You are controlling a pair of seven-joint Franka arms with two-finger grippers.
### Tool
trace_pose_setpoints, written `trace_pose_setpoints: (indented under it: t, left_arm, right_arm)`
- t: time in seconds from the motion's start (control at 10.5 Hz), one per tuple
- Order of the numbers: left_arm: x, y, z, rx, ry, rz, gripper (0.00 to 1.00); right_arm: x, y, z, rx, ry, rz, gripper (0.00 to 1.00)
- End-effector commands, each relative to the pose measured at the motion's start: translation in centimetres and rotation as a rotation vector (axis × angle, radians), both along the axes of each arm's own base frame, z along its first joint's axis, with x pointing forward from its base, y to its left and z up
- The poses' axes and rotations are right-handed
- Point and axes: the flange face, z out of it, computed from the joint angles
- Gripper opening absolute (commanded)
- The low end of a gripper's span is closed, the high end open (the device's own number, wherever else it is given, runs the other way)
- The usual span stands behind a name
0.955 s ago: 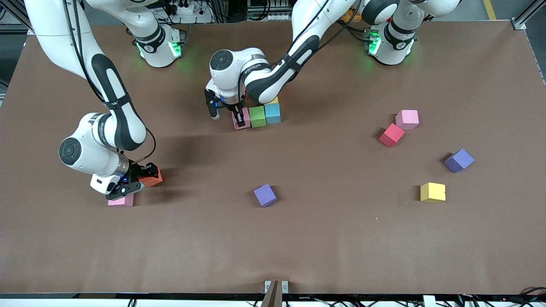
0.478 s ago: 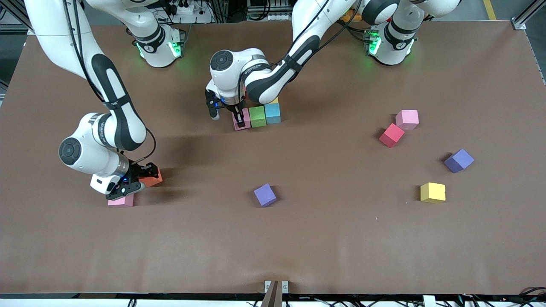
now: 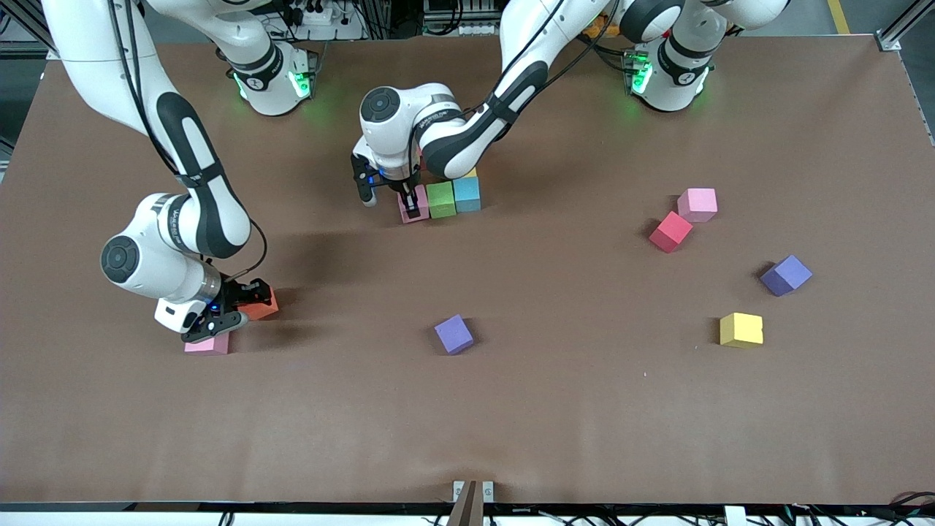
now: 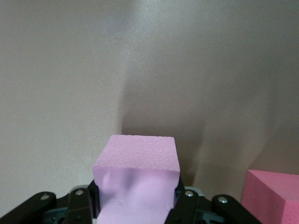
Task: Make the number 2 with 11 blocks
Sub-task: 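Release the pink cube with the left gripper while the right gripper carries orange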
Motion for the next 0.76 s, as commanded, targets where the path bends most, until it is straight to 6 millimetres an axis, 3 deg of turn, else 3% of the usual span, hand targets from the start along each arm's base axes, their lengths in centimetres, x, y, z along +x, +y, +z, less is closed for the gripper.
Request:
trace_pose_setpoints:
  t: [0.0, 0.19, 0.29, 0.38, 0.67]
  left_arm:
    - [0.3, -0.3, -0.1, -0.011, -0.003, -0.002, 0.00]
    - [0.3, -0.3, -0.1, -0.013, -0.003, 0.002, 0.00]
    - [0.2, -0.3, -0.3, -0.010, -0.002, 0.004, 0.31]
    - [0.2, -0.3, -0.2, -0.014, 0.004, 0.015, 0.99]
    - [-0.3, -0.6, -0.2, -0.021, 0.017, 0.063, 1.00]
  right_arm:
    - [-0.1, 0.2, 0.3, 0.014, 0.000, -0.019, 0.41]
    - [-0.1, 0.1, 0.3, 0.013, 0.000, -0.020, 0.41]
    - [-0.1, 0.1, 0.3, 0.013, 0.000, -0.020, 0.41]
    - [-0.1, 0.1, 0.3, 0.014, 0.000, -0.021, 0.41]
    - [-0.2, 1.4, 0.4, 0.036, 0.000, -0.029, 0.41]
